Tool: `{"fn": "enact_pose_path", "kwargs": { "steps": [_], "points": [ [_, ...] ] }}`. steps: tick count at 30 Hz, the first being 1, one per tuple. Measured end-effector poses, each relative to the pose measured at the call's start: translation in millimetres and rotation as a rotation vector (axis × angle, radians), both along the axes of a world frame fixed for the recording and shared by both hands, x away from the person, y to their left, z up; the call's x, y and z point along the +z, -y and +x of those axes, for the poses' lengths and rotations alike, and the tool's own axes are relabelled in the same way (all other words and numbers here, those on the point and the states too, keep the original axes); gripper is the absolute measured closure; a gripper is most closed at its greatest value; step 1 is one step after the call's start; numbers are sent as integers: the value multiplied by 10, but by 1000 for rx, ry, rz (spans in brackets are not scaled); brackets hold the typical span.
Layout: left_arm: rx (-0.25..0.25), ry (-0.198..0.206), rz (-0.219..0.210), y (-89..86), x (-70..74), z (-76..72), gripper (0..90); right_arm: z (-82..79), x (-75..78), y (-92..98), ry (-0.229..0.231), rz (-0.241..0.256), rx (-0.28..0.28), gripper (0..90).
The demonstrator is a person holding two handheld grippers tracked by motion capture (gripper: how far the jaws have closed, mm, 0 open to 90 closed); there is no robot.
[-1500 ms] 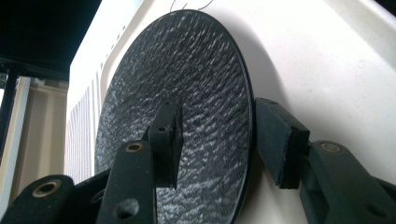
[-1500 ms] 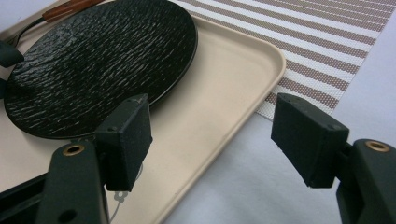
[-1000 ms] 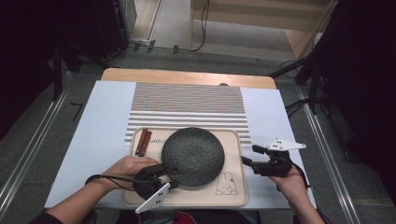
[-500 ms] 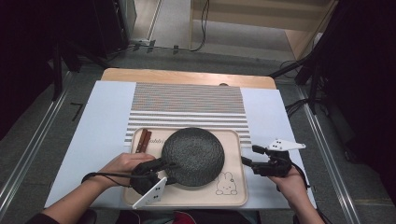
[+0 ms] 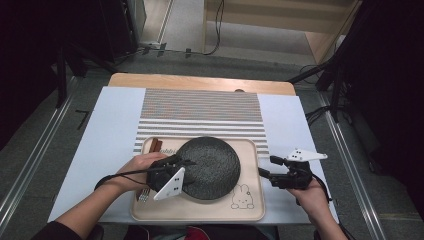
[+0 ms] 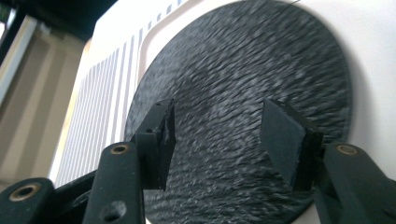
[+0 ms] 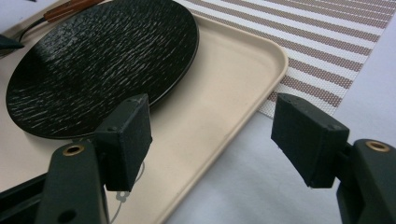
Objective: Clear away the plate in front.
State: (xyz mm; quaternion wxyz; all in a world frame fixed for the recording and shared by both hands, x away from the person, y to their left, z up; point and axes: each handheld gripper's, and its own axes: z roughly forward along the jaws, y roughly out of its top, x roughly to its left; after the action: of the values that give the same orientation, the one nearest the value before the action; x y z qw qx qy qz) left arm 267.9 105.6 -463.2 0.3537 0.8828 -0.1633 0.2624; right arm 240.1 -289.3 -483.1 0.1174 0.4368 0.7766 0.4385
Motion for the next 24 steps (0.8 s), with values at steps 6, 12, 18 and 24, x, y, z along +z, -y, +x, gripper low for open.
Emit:
{"fn": "enact_pose_path", "kwargs": {
  "steps": [6, 12, 18, 24],
  "points": [
    [130, -137, -18, 23, 4, 176, 413, -6, 2, -4, 1, 0, 4, 267],
    [218, -256, -41, 18, 12, 303, 380, -5, 3, -6, 0, -1, 6, 267],
    [299, -364, -86, 9, 32, 405, 382, -2, 0, -14, -3, -2, 7, 267],
    [392, -477, -141, -4, 66, 495, 380, 2, -3, -21, -4, -6, 13, 267]
  ]
}}
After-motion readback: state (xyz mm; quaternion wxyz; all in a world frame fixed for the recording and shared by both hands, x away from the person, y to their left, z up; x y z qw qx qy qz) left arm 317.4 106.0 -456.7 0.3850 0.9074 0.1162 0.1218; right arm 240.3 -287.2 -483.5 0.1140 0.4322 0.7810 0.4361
